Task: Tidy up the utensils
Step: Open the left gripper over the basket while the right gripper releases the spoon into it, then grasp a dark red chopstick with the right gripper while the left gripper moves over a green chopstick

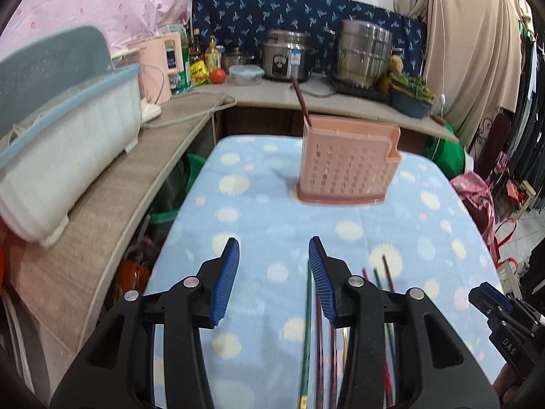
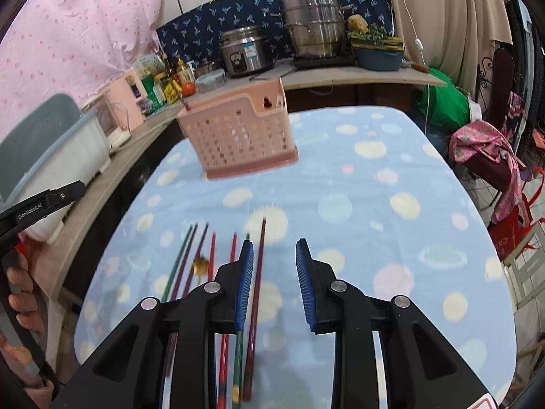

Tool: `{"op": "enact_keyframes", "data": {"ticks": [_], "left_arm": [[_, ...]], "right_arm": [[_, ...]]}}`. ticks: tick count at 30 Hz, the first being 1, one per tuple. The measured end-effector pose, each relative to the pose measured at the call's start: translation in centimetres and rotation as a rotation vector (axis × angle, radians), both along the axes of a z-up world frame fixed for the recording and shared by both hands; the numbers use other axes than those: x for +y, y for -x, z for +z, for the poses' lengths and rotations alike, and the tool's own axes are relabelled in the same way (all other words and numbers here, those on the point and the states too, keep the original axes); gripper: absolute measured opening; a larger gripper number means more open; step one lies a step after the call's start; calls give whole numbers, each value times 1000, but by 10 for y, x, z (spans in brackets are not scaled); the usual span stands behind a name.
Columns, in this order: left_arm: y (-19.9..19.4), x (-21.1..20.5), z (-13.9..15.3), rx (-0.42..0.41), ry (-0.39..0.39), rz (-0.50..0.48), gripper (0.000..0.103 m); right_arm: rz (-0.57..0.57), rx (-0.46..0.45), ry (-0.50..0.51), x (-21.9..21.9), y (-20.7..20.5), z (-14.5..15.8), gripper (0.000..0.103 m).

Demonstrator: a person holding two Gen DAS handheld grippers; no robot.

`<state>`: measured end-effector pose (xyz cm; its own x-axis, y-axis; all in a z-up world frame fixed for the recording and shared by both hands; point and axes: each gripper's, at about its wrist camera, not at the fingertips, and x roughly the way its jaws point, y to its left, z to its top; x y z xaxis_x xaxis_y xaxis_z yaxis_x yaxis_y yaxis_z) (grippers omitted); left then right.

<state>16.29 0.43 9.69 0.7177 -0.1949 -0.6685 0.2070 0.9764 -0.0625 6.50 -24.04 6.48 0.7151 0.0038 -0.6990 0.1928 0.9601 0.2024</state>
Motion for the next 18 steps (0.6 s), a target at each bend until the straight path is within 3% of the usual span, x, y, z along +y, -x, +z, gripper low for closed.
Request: {"op": "enact_keyframes", "data": {"ticks": [8, 18], "left_arm": [[40, 0, -53, 56, -74, 1, 41], [66, 2, -95, 139, -76, -6, 41]], "right_arm": [[12, 79, -6, 19, 38, -41, 26], [20, 113, 7, 39, 47, -68, 26]]}}
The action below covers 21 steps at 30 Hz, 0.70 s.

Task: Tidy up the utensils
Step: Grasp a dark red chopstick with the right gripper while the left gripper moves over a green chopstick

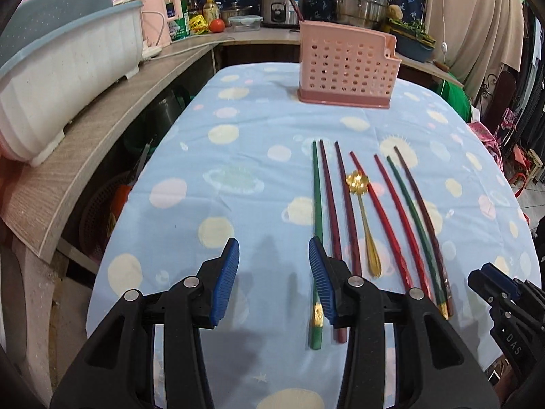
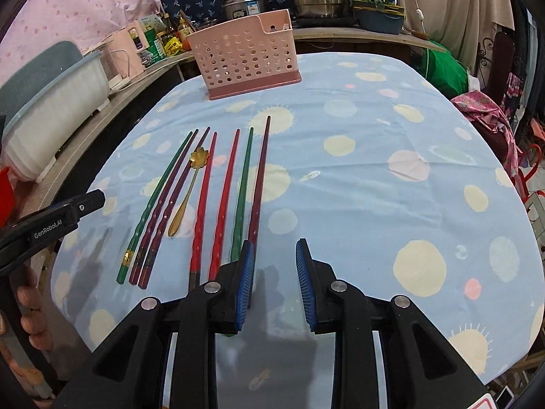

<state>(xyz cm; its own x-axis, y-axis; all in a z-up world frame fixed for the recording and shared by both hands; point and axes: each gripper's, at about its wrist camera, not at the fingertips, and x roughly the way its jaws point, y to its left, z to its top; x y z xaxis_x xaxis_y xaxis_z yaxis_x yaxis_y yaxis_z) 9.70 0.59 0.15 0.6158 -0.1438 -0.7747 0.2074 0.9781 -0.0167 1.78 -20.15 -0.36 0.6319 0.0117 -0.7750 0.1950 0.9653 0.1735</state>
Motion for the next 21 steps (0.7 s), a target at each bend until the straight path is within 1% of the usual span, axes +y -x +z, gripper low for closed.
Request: {"op": "enact_keyframes", "data": {"ticks": [8, 21], "left_arm": [[10, 8, -20, 46, 16, 6, 41], [17, 6, -27, 61, 21, -11, 41]], "right_arm": [[16, 19, -5, 10, -3, -11, 26], [5, 34, 2, 12, -5, -20, 22]]}}
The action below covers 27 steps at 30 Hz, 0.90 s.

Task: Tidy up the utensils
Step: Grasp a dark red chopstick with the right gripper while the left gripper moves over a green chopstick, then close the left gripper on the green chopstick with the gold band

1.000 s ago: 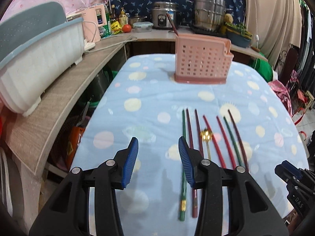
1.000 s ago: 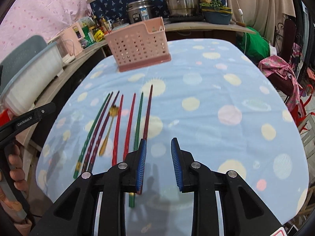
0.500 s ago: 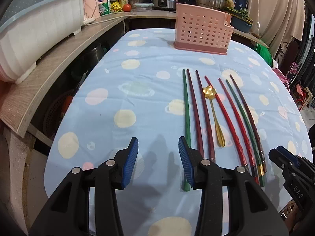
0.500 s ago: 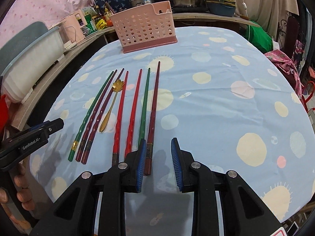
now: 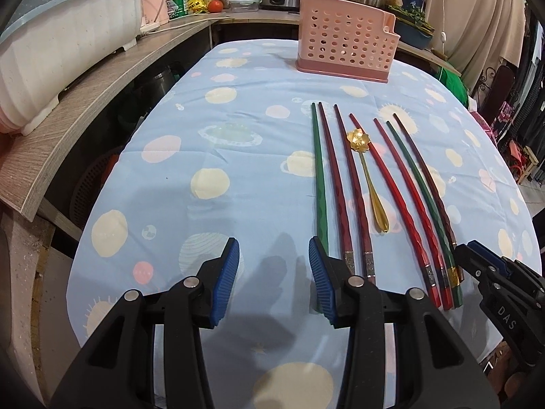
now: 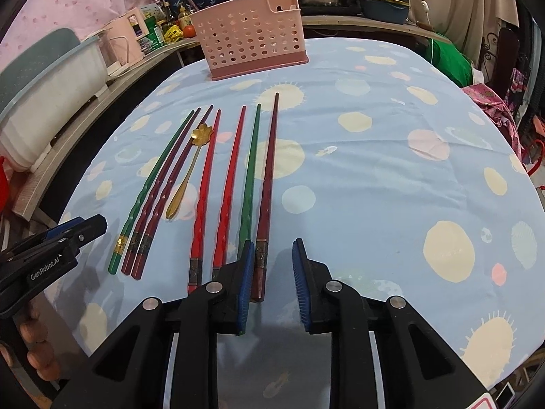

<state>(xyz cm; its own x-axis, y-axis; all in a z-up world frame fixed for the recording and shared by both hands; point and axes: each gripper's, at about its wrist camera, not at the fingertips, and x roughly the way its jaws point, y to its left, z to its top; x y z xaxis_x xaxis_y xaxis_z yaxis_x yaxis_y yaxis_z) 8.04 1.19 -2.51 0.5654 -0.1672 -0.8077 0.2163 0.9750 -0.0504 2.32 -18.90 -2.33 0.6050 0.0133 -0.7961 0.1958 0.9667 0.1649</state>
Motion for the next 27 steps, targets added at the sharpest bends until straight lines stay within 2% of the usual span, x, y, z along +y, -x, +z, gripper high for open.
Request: {"op": "enact_keyframes", "data": {"ticks": [4, 12, 27], "left_arm": [[1, 0, -2, 5, 1, -2, 41], [3, -3, -4, 12, 2, -12, 41], [5, -15, -16, 44, -4, -47, 41]], "right_arm": [[2, 2, 5, 0, 0, -2, 20], [-11, -3, 12, -4, 0, -4, 8], [-5, -12, 21, -4, 2, -5, 7]]}}
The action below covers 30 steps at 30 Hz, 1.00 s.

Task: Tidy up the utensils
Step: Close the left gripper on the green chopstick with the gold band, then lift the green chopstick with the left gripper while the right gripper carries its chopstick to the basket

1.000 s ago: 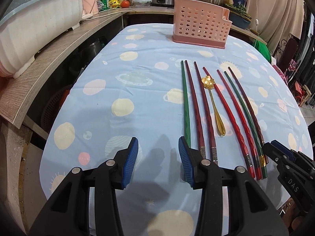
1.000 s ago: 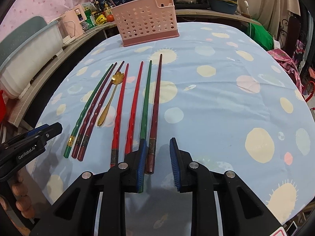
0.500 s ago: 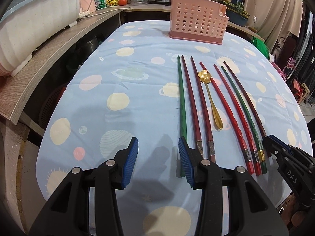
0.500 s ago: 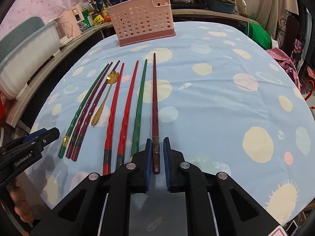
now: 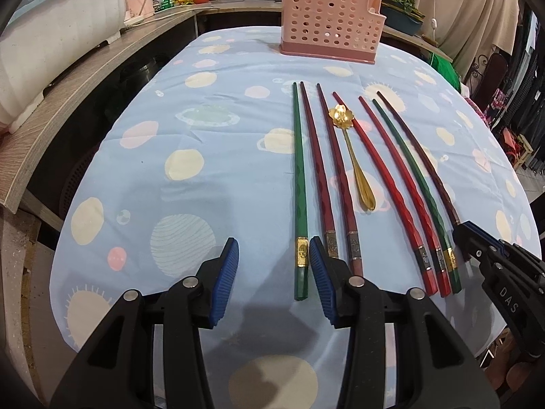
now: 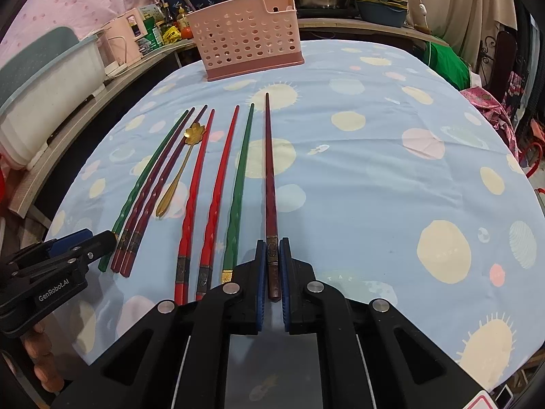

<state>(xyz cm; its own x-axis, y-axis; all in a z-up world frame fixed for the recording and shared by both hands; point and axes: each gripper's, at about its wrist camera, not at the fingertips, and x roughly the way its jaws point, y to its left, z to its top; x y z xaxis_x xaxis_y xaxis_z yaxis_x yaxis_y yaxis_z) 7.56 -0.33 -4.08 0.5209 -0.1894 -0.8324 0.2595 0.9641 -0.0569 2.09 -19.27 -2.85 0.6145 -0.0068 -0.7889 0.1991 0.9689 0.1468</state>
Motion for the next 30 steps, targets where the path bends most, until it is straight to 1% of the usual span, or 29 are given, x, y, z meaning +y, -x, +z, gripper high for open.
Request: {"op": "enact_keyframes", "data": {"ticks": [7, 12, 13, 15, 17, 19, 30], "left_arm": [[2, -4, -2, -19, -29, -5, 39], [4, -5, -2, -33, -48, -3, 27], [4, -5, -1, -35, -50, -4, 22], [4, -5, -1, -36, -51, -5, 18], [4, -5, -2, -35, -51, -6, 11], [3, -4, -2, -33, -50, -7, 9], [2, 1, 3, -20, -34, 7, 7]], "right_arm": [[1, -1, 0, 0, 0, 0, 7], [1, -1, 0, 0, 0, 0, 7], [0, -1, 0, 0, 0, 0, 7], [0, -1, 1, 0, 0, 0, 7], [0, -1, -1, 0, 0, 0, 7], [0, 0, -2, 0, 0, 0, 7], [-16, -5, -44, -9, 3, 7, 7]]}}
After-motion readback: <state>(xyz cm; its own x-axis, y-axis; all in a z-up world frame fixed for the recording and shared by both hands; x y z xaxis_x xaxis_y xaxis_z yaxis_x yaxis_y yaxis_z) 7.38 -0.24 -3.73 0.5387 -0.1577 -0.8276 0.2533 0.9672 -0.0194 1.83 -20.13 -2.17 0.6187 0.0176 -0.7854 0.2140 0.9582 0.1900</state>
